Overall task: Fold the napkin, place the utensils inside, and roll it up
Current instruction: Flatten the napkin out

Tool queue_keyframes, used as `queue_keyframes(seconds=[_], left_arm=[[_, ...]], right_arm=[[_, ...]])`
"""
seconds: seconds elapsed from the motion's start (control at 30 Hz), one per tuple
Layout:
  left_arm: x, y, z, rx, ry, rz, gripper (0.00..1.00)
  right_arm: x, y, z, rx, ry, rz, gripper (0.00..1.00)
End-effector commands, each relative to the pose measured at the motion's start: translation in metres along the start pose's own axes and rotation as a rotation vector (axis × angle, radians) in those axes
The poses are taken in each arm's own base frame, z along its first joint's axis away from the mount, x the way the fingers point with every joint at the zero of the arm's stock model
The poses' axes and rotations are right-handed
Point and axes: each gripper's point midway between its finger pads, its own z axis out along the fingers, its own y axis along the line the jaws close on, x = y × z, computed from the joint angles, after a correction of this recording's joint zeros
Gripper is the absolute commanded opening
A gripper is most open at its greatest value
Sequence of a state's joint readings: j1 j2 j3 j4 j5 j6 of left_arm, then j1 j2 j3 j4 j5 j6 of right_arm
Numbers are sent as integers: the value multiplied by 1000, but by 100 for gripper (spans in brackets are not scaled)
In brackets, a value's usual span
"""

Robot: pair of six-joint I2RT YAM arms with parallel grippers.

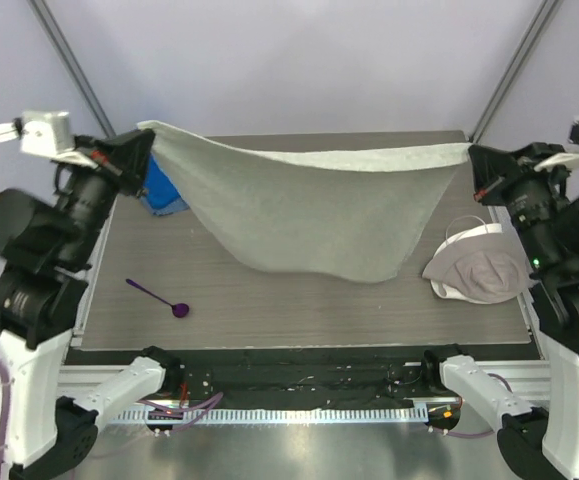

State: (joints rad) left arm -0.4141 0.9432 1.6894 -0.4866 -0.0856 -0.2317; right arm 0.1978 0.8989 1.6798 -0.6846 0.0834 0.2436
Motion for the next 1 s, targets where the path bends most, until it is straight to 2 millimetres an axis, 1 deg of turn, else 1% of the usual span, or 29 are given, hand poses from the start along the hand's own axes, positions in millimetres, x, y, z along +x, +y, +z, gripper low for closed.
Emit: queue_keyframes(seconds=[0.0, 0.13, 0.17, 0.23, 0.33, 0.37, 0.4, 0.47, 0.5, 0.53, 0.57, 0.6, 0.63, 0.7, 0.73, 0.77, 0.8, 0.83, 0.87, 0.9, 0.93, 0.97], left_arm=[[-42, -11, -30, 49, -110, -26, 0], [-53, -13, -49, 64, -133, -35, 0], [-58, -14, -57, 69, -149, -41, 0], [-64, -17, -63, 82, -164, -47, 1], [-71, -19, -71, 92, -183, -61, 0], [-71, -19, -71, 96, -184, -65, 0], [-70, -19, -66, 91, -177, -68, 0], [-66, -15, -57, 65, -166, -61, 0], [-56, -11, -40, 41, -134, -34, 0], [-52, 0, -31, -16, -126, -20, 0], [-43, 5, -18, -49, -100, -4, 0], [-26, 14, 5, -92, -48, 42, 0], [-15, 26, 18, -157, -15, 62, 0], [8, 39, 41, -214, 46, 118, 0], [35, 47, 65, -242, 112, 141, 0], [50, 52, 77, -251, 146, 149, 0], [66, 60, 90, -260, 182, 154, 0], [91, 82, 108, -304, 237, 142, 0], [108, 90, 121, -294, 262, 127, 0], [121, 101, 132, -301, 281, 113, 0], [152, 125, 148, -332, 336, 104, 0], [165, 126, 163, -284, 344, 91, 0]], right_arm=[[-38, 14, -33, -62, -110, 31, 1], [-56, 19, -57, -86, -152, 36, 1], [-60, 19, -62, -88, -161, 34, 1], [-66, 20, -71, -93, -178, 35, 1], [-70, 23, -75, -110, -188, 38, 1], [-68, 26, -73, -122, -185, 36, 1], [-68, 26, -69, -122, -185, 35, 1], [-58, 23, -49, -105, -162, 25, 1], [-53, 15, -35, -61, -147, 17, 1], [-40, 7, -11, -15, -107, -7, 1], [-30, 1, 5, 17, -79, -19, 1], [-23, -11, 19, 82, -64, -32, 1], [-2, -20, 47, 125, -8, -62, 1], [18, -32, 72, 184, 35, -83, 1], [31, -36, 87, 194, 58, -87, 1], [51, -39, 107, 205, 103, -96, 1], [59, -42, 120, 214, 110, -96, 1], [72, -45, 132, 222, 135, -101, 1], [97, -52, 154, 240, 191, -109, 1], [104, -58, 166, 254, 198, -110, 1], [112, -61, 178, 251, 213, -112, 1], [125, -69, 191, 263, 238, -113, 1]])
